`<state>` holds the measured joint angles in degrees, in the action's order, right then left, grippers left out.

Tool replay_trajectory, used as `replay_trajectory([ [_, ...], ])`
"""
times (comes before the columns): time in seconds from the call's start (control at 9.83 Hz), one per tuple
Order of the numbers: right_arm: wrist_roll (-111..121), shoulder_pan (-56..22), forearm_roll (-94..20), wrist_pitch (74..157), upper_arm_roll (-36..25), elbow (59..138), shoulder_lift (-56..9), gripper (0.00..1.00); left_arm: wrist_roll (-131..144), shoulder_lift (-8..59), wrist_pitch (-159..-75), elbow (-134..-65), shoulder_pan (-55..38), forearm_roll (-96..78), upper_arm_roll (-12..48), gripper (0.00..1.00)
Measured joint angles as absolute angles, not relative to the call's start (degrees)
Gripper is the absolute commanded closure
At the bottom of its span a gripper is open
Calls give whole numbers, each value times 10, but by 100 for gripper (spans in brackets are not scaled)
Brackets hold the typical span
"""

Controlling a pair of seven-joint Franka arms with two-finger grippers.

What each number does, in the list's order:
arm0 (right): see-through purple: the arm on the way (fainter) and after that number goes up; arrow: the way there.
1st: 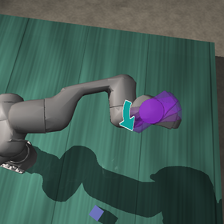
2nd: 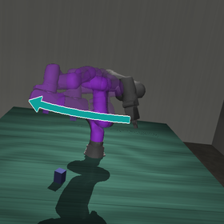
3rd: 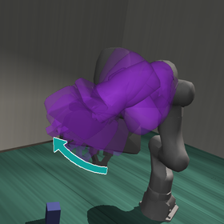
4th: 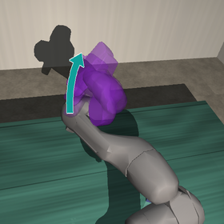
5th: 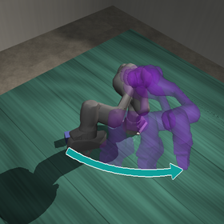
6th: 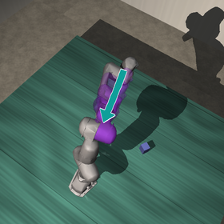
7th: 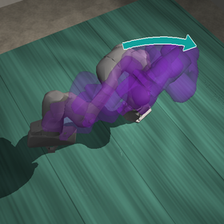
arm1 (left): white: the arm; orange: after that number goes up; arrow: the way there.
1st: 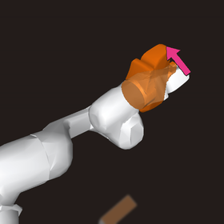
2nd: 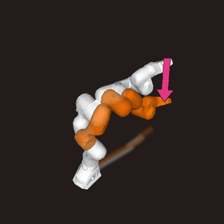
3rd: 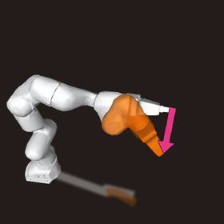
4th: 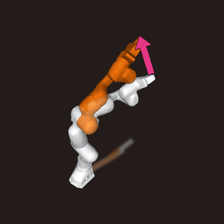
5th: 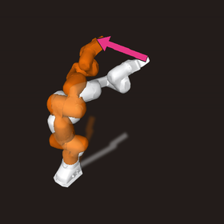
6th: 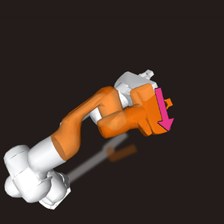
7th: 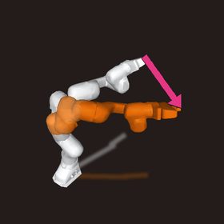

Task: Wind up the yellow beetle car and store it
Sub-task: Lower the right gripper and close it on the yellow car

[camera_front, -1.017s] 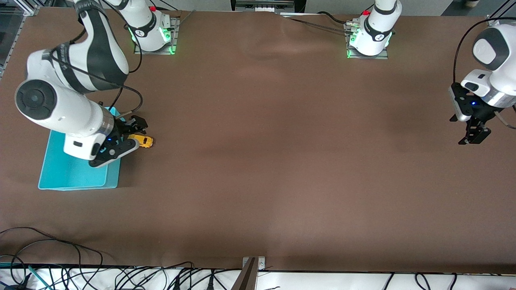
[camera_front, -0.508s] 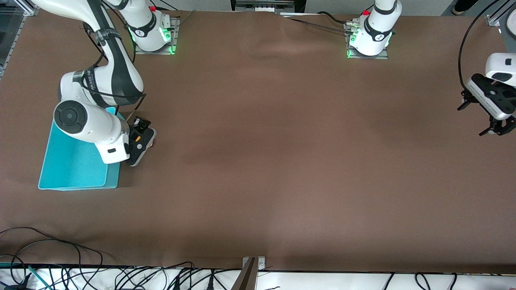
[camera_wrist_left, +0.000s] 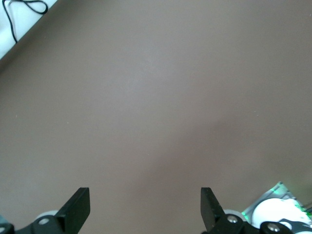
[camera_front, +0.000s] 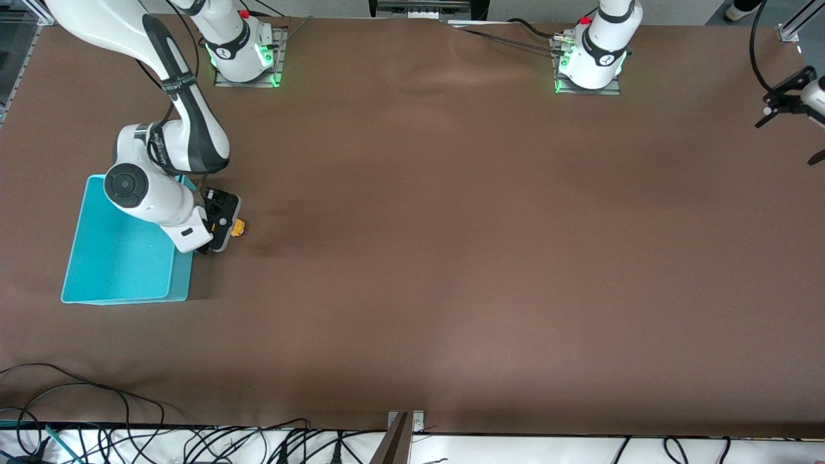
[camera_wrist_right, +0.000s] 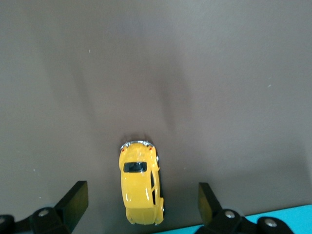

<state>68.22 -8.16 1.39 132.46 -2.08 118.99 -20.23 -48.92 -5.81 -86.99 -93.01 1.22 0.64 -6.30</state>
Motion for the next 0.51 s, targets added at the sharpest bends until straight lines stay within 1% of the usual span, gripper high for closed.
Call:
replay_trajectory([
  [0.2, 691, -81, 14, 1392, -27, 1236, -202, 0, -419, -57, -839, -902, 12, 6, -48, 0],
  [0.51, 696, -79, 14, 1456, -28, 1280, -202, 0, -294, -53, -815, -897, 8, 6, -32, 0],
])
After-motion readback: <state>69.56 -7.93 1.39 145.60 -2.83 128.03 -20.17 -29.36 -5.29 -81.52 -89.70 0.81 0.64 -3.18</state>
